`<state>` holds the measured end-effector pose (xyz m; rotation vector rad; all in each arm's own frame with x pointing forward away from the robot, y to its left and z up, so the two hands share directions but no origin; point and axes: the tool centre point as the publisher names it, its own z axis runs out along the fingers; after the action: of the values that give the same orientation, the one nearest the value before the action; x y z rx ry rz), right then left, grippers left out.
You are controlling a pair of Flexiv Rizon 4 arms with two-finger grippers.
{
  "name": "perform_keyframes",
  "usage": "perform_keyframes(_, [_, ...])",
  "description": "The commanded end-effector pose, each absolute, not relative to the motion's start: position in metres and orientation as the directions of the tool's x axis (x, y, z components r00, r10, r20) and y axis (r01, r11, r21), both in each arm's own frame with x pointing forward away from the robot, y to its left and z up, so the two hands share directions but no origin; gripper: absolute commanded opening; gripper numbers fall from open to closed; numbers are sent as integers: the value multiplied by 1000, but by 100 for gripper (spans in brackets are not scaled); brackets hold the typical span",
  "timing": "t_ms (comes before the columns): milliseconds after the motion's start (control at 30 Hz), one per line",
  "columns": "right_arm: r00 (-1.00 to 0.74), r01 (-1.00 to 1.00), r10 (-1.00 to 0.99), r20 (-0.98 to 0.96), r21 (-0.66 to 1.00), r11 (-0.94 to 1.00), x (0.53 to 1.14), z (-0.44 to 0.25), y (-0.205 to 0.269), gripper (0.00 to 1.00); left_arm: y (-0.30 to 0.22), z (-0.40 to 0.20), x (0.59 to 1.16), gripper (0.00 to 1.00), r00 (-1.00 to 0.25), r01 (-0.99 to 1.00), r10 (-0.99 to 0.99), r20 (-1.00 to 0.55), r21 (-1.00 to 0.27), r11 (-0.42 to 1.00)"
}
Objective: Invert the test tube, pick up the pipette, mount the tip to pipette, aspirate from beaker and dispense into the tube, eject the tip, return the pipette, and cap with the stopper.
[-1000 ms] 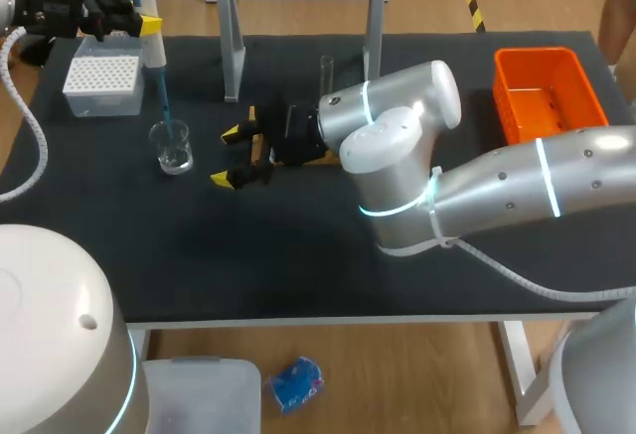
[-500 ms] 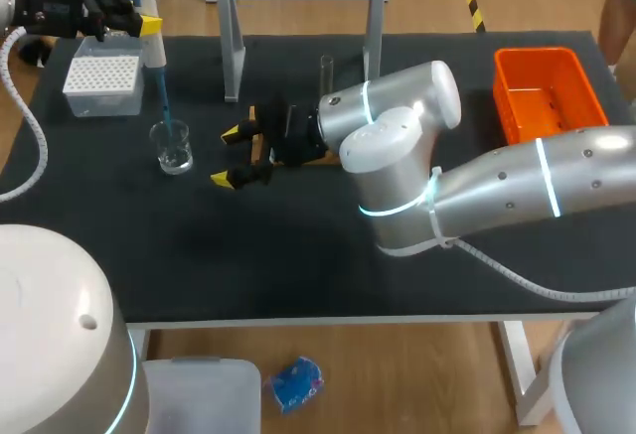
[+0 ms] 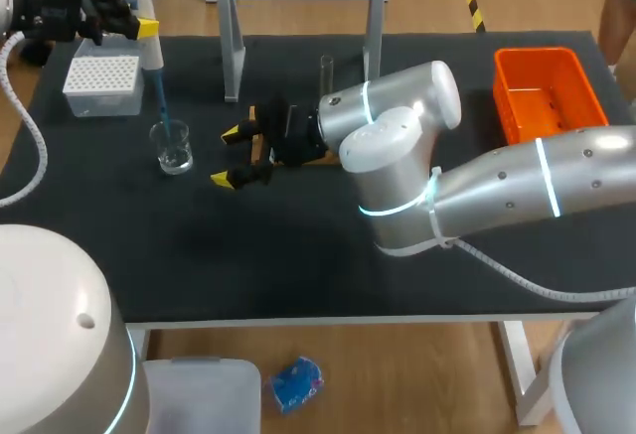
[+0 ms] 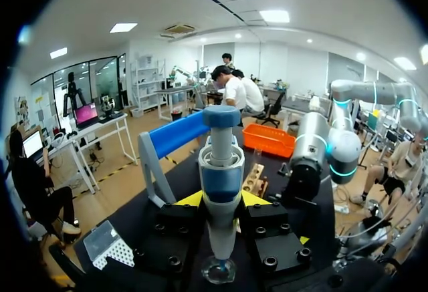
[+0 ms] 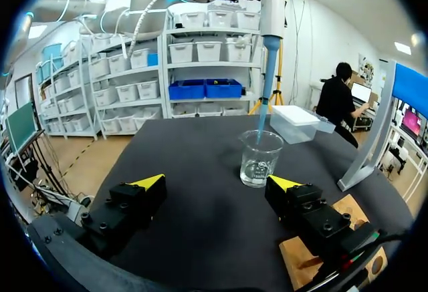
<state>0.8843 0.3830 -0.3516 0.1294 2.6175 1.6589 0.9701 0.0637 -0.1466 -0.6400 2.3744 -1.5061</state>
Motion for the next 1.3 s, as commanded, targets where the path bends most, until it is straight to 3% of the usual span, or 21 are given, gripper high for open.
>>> perform_keyframes(33, [-996,48,94,9,906,421,884,-353,383,100,68,-154,969,0,-871,-204,-492,6,-914,350])
perform_keyframes(1300, [-996,48,94,9,906,421,884,-353,383,100,74,-192,982,0,-871,-201,-490,23,-928,314])
